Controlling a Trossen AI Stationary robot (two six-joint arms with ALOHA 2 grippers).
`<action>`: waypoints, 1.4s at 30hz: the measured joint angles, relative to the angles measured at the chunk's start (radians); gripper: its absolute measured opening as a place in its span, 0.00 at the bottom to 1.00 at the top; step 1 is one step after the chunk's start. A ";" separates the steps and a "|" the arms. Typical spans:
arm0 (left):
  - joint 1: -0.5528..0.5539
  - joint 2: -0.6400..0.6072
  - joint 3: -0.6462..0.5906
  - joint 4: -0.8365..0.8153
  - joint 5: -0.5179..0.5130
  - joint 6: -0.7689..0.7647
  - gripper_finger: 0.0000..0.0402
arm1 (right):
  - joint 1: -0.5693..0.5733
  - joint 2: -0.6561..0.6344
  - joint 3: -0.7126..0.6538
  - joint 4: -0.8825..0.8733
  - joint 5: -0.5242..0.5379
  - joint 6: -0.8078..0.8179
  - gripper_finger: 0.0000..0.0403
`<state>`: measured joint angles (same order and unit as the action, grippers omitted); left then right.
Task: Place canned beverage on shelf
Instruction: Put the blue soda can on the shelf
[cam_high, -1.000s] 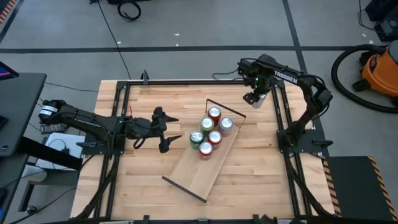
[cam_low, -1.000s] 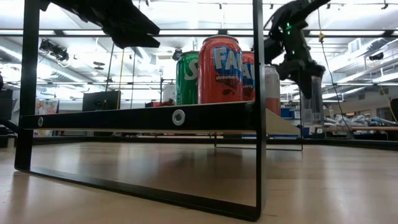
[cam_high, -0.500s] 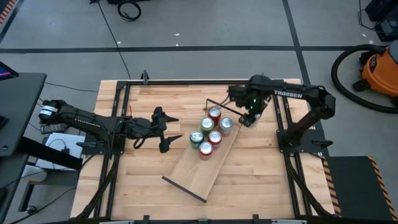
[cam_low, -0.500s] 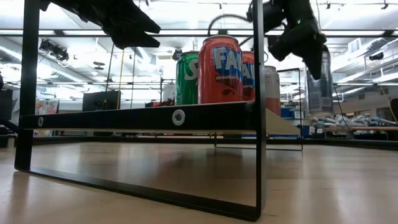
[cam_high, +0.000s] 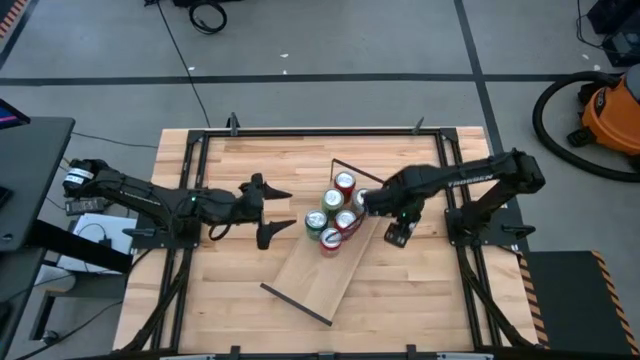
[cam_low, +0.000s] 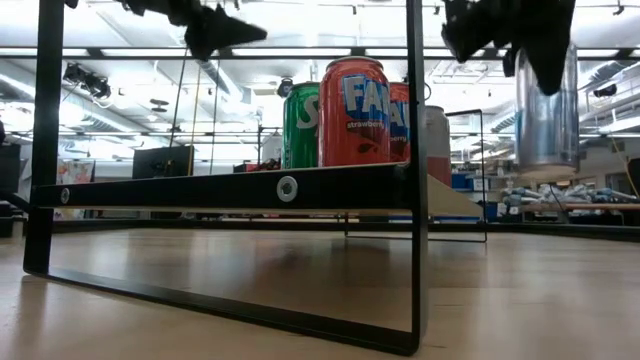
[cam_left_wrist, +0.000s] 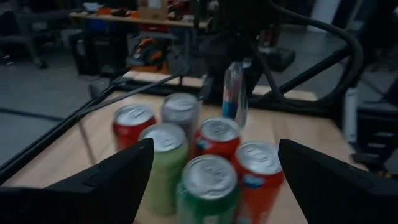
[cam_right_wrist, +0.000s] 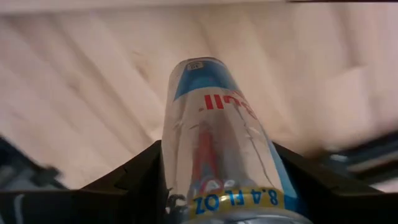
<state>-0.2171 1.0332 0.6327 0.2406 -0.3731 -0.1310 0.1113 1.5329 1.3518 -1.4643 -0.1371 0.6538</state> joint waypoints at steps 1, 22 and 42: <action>-0.009 0.000 0.000 0.011 0.000 0.000 0.88 | 0.022 0.000 0.000 0.028 -0.009 0.046 0.63; -0.045 0.000 0.000 0.059 0.000 0.387 0.88 | 0.261 0.005 0.000 0.265 -0.062 0.927 0.63; -0.114 0.000 0.000 0.070 0.000 0.461 0.88 | 0.318 0.221 0.000 0.354 -0.179 1.384 0.63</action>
<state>-0.3311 1.0328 0.6327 0.3110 -0.3733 0.3301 0.4297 1.7541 1.3521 -1.1108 -0.3159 2.0381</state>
